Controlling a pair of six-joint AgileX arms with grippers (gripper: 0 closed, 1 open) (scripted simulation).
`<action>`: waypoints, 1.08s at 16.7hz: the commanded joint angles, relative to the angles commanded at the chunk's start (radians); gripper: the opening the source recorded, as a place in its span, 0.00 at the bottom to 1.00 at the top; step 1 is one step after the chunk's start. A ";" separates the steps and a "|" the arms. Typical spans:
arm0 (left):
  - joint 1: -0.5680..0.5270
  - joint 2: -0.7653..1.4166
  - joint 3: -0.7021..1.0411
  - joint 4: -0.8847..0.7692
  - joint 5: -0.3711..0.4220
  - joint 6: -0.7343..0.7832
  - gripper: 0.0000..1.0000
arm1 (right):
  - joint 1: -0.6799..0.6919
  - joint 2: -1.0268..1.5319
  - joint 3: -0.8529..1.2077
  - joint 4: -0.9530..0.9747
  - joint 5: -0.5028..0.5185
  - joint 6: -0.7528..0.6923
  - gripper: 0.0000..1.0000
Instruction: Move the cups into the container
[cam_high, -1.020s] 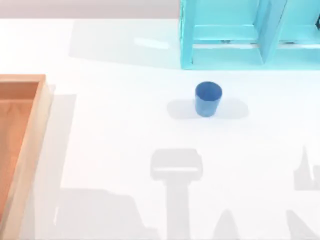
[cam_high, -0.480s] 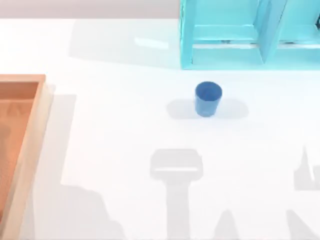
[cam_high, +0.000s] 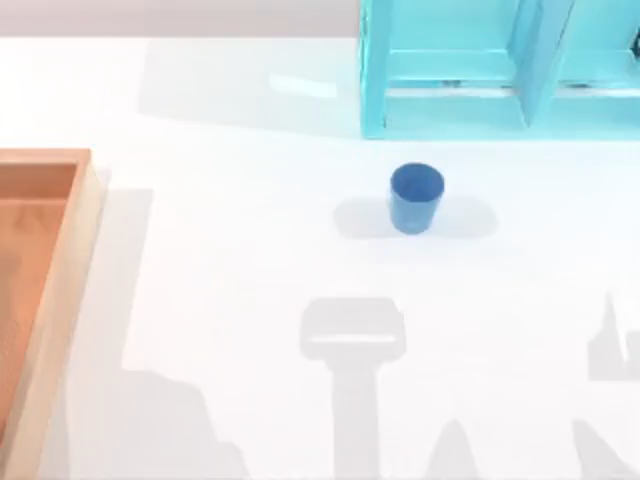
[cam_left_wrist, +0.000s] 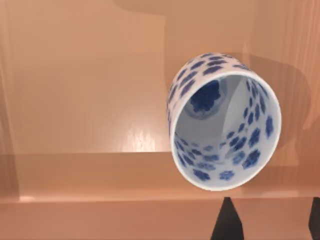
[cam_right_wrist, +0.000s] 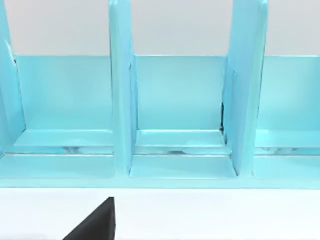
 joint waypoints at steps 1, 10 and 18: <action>0.000 0.000 0.000 0.000 0.000 0.000 0.68 | 0.000 0.000 0.000 0.000 0.000 0.000 1.00; 0.000 0.000 0.000 0.000 0.000 0.000 1.00 | 0.000 0.000 0.000 0.000 0.000 0.000 1.00; 0.002 0.013 0.075 -0.076 0.001 -0.002 1.00 | 0.000 0.000 0.000 0.000 0.000 0.000 1.00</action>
